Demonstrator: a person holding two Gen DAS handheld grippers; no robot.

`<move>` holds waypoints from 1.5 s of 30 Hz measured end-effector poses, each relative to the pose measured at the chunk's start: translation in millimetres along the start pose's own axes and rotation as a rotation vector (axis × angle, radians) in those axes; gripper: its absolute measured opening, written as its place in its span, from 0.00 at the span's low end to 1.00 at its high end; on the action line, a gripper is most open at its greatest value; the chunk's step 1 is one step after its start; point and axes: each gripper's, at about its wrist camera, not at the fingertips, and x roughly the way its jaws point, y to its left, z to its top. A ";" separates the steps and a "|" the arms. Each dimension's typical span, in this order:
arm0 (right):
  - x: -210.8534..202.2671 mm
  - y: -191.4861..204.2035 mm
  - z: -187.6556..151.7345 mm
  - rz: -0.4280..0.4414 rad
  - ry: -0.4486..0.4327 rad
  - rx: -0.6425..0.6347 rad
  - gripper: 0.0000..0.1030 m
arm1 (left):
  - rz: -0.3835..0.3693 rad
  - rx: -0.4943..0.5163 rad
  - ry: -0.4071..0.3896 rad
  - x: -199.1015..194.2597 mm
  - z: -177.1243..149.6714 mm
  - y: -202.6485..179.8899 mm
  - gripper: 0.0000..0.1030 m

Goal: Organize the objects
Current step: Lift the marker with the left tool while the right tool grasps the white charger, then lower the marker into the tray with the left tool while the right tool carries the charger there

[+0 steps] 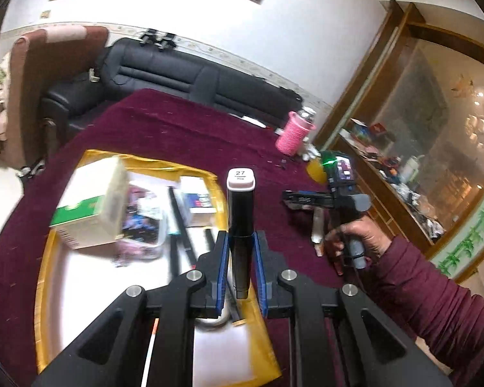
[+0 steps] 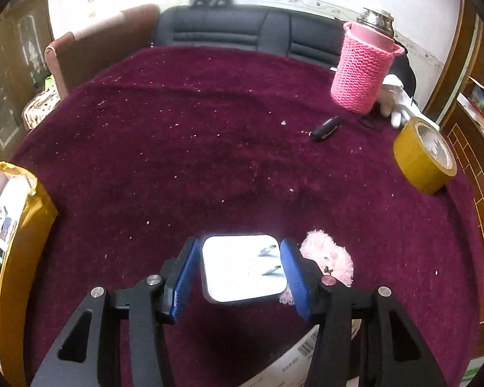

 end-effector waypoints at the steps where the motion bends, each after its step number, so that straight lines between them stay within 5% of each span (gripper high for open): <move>1: 2.1 0.8 2.7 -0.002 0.005 0.010 0.55 | 0.011 -0.005 -0.002 -3.7 -1.4 3.0 0.14; 9: 3.1 3.8 4.1 -0.036 0.037 0.036 0.55 | 0.088 -0.036 -0.041 -46.3 -11.9 27.3 0.14; 13: -10.5 6.2 -0.2 -0.017 0.028 0.072 0.43 | 0.122 -0.044 -0.059 -62.2 -15.5 40.1 0.14; 19: -46.9 31.5 -12.5 0.047 -0.032 0.055 0.43 | 0.172 -0.067 -0.054 -78.8 -23.4 57.7 0.14; 25: -106.5 88.9 -32.1 0.209 -0.111 -0.008 0.43 | 0.219 -0.046 -0.015 -88.1 -28.6 64.3 0.14; 34: -146.2 222.2 -76.9 0.475 -0.111 -0.226 0.44 | 0.255 -0.021 0.139 -46.3 -21.6 77.7 0.14; 45: -122.0 298.4 -101.2 0.561 -0.044 -0.294 0.44 | 0.349 -0.015 0.291 27.3 -4.1 110.9 0.10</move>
